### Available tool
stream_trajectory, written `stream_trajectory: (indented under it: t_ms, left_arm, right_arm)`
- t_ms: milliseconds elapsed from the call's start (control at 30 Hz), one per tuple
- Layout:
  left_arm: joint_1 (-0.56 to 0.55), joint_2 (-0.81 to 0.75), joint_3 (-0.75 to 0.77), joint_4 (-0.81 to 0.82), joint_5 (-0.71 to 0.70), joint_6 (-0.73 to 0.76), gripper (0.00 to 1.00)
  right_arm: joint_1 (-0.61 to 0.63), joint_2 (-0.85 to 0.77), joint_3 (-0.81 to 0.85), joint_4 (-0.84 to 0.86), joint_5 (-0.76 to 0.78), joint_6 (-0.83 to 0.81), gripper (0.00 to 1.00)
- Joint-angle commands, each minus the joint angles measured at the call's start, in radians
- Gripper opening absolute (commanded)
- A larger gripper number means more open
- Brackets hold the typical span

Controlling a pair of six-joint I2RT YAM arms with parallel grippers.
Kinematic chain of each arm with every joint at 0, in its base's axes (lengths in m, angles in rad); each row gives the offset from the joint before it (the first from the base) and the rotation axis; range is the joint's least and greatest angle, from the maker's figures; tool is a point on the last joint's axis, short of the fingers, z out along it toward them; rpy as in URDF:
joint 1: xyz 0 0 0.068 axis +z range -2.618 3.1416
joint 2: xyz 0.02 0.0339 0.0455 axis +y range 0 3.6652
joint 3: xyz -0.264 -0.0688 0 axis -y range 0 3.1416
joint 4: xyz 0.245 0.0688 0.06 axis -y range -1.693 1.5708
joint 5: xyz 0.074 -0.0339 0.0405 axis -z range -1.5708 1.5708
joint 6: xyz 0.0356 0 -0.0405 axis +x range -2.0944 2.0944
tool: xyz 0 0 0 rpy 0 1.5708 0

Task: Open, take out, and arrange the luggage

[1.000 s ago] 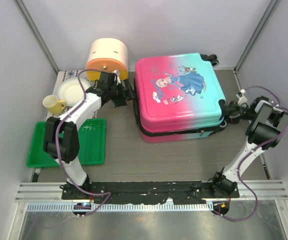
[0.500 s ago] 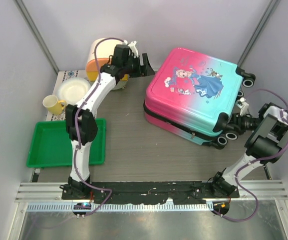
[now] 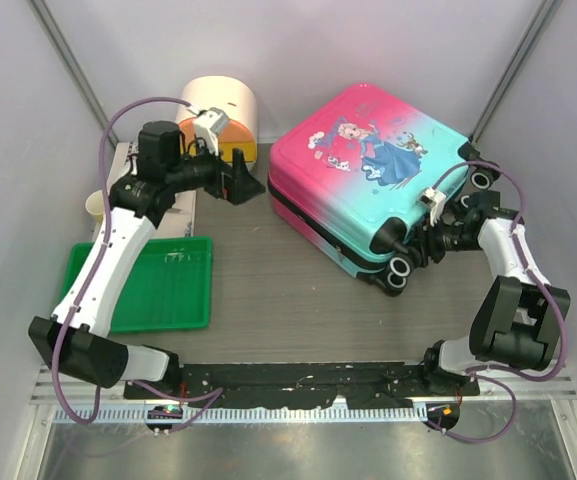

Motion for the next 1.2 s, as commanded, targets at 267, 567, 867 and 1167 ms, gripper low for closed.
stream_trajectory:
  t_ms: [267,567,867,1167]
  left_arm:
    - [-0.311,0.048,0.052,-0.273,0.136,0.538,1.00]
    - [-0.363,0.053,0.027,-0.204,0.092,0.616,1.00]
    - [-0.422,0.047,-0.017,-0.120,0.105,0.705,0.99]
    - [-0.503,0.074,-0.025,-0.110,0.092,0.817,1.00]
  right_arm:
    - [0.130,-0.235,-0.084,0.499,0.115,0.410,0.51]
    - [-0.084,-0.343,-0.181,0.579,0.088,0.455,0.75]
    - [-0.095,-0.375,-0.490,1.056,-0.012,0.423,0.68]
    - [-0.052,-0.280,-0.572,1.344,-0.012,0.461,0.61]
